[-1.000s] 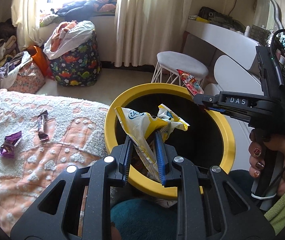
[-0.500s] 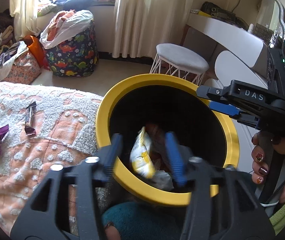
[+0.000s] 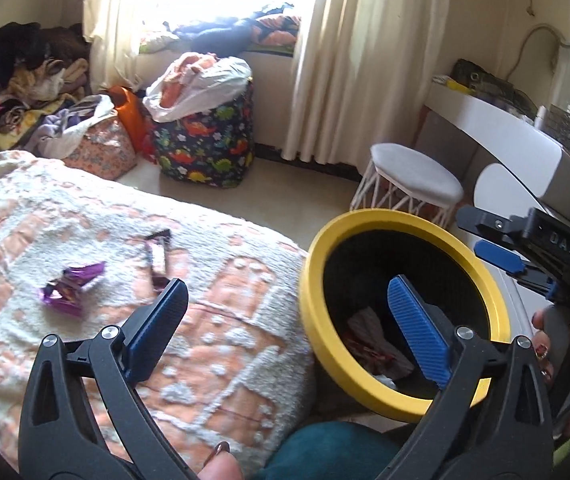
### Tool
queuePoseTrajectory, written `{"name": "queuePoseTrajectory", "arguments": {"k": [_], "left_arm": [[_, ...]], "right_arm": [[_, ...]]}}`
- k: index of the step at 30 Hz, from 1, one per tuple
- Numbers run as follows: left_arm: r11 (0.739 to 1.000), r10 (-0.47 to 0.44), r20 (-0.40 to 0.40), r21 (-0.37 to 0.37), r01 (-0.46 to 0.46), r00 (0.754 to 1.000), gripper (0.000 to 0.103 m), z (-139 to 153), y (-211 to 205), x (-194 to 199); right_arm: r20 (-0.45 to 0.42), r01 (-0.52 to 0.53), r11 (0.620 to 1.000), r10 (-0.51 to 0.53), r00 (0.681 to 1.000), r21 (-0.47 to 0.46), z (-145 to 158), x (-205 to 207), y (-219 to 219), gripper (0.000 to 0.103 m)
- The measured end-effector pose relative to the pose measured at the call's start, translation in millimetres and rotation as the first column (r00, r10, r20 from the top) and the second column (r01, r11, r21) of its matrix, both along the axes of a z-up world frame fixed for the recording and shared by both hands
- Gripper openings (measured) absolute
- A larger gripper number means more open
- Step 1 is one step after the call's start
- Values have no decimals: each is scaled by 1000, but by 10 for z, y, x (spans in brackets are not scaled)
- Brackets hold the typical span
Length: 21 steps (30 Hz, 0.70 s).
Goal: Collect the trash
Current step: 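Move both open tools back over the purple wrapper and chocolate bar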
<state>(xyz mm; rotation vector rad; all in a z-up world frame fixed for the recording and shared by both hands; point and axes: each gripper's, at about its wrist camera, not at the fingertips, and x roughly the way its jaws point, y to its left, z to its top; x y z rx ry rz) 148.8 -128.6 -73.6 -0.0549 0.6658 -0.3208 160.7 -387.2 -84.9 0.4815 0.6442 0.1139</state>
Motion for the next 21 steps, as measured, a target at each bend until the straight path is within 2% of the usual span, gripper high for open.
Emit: {"name": "queuePoseTrajectory", "arguments": {"k": [5, 11, 21], "left_arm": [[998, 62, 29, -1, -62, 998, 92, 66, 220, 19], [989, 143, 30, -37, -142, 989, 92, 97, 539, 50], [953, 295, -4, -72, -295, 955, 92, 56, 1173, 137]], "right_arm": [[35, -55, 998, 56, 998, -32, 81, 5, 234, 76], [47, -128, 989, 132, 990, -76, 104, 19, 544, 76], [35, -214, 969, 220, 975, -120, 137, 135, 944, 76]]}}
